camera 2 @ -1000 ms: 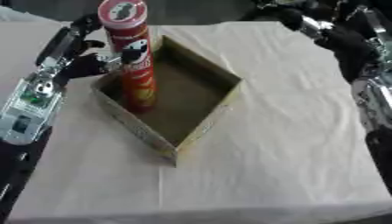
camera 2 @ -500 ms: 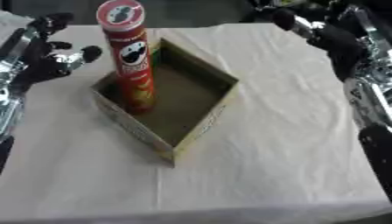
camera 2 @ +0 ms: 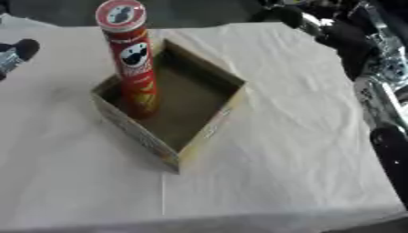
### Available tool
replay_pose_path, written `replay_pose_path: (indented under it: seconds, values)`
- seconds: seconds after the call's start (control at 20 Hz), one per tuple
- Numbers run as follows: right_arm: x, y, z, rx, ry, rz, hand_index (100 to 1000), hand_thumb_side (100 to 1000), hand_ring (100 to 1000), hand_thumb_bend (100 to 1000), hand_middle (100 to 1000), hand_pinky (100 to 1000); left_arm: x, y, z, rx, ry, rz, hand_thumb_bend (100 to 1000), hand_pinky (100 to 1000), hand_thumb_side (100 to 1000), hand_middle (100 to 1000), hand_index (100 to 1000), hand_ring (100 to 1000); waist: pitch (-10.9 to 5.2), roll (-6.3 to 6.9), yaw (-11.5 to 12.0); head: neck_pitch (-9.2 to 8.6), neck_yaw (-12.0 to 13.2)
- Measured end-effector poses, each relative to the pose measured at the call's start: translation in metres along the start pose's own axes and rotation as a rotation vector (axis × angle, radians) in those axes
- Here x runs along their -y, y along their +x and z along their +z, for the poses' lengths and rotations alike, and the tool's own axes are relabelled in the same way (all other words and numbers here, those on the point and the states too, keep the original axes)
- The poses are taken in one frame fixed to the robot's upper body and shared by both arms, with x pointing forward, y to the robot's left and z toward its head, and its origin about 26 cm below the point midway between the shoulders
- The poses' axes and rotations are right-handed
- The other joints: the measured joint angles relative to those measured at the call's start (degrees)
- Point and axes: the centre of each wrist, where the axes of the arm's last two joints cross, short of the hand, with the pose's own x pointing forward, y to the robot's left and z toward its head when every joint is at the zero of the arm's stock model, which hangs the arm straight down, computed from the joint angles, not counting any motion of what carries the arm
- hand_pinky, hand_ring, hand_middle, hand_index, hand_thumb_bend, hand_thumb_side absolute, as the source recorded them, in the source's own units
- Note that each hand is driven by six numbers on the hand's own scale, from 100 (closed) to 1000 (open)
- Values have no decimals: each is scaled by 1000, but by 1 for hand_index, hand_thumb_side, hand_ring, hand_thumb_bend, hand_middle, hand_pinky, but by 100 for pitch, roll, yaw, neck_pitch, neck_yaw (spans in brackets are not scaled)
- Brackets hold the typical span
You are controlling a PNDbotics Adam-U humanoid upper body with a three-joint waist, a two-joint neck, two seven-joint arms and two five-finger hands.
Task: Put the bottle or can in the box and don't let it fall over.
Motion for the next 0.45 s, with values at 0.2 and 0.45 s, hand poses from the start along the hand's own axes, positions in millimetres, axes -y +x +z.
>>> replay_pose_path:
  seconds: [0.2,0.45]
  values:
    - [-1,0,0,-2,6,1,986,263,922,870,895,954,-21,-5,15,-25,92,3,615,765,406,913,880,1000,0,13,-1,1,3]
    - [-2,2,0,1,12,2,986,264,921,871,896,951,-43,-11,31,-51,205,-1,606,763,409,911,873,1000,0,35,0,3,4]
